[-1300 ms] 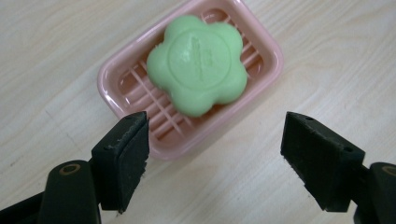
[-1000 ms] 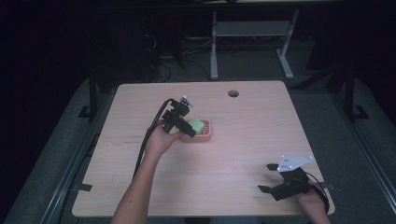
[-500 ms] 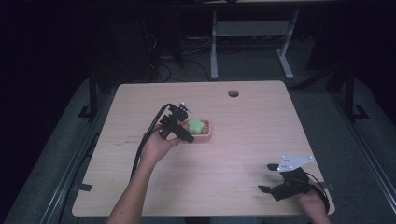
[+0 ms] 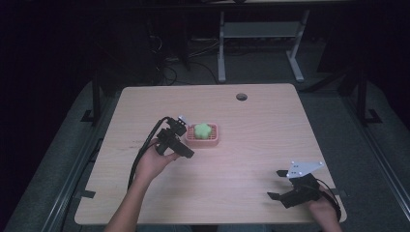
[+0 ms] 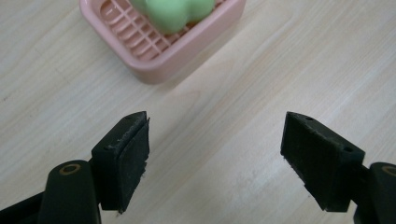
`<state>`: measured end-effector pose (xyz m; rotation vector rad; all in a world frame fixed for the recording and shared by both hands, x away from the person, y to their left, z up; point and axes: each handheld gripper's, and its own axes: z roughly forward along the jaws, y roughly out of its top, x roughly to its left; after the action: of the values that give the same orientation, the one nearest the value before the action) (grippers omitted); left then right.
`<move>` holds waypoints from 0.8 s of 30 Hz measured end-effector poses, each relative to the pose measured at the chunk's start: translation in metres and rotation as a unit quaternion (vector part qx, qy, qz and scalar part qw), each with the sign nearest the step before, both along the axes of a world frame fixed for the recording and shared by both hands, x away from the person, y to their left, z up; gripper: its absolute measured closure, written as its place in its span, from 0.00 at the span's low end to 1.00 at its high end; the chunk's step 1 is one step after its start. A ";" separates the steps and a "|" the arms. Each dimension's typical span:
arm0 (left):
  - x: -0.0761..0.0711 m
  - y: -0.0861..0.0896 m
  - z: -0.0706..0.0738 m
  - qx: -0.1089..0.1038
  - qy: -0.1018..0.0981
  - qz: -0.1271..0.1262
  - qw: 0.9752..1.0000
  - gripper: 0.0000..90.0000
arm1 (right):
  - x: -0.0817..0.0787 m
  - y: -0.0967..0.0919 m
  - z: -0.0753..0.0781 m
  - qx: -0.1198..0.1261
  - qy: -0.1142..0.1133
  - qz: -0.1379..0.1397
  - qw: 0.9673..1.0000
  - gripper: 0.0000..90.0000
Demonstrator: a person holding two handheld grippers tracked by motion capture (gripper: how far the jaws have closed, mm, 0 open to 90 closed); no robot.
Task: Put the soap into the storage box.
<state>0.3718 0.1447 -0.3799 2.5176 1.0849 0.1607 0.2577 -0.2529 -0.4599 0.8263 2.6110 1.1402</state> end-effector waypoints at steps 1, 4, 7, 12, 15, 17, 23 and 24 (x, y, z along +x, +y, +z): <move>-0.002 0.002 0.000 -0.002 0.000 0.001 1.000 0.26 | 0.000 0.000 0.000 0.000 0.001 -0.001 1.000 0.15; -0.006 0.006 0.000 -0.003 -0.002 -0.004 1.000 0.26 | 0.000 0.000 0.000 -0.001 0.003 -0.003 1.000 0.15; -0.012 0.010 0.000 -0.006 -0.004 -0.005 1.000 0.26 | 0.000 0.000 -0.001 -0.003 0.003 -0.003 1.000 0.15; -0.021 0.014 -0.002 -0.008 -0.006 -0.010 1.000 0.26 | 0.000 0.001 -0.001 -0.006 0.002 -0.003 1.000 0.15; -0.027 0.017 -0.003 -0.008 -0.008 -0.012 1.000 0.26 | 0.000 0.001 -0.001 -0.010 0.002 -0.002 1.000 0.15; -0.030 0.019 -0.004 -0.009 -0.008 -0.011 1.000 0.26 | 0.000 0.002 -0.002 -0.012 0.003 -0.003 1.000 0.15; -0.039 0.026 -0.007 -0.018 -0.007 -0.011 1.000 0.26 | 0.000 0.001 -0.002 -0.017 0.003 -0.005 1.000 0.15; -0.040 0.027 -0.007 -0.017 -0.009 -0.014 1.000 0.26 | 0.000 0.001 -0.002 -0.017 0.004 -0.005 1.000 0.15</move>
<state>0.3320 0.1715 -0.3870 2.4956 1.0372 0.1555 0.2575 -0.2516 -0.4622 0.8366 2.6218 1.0878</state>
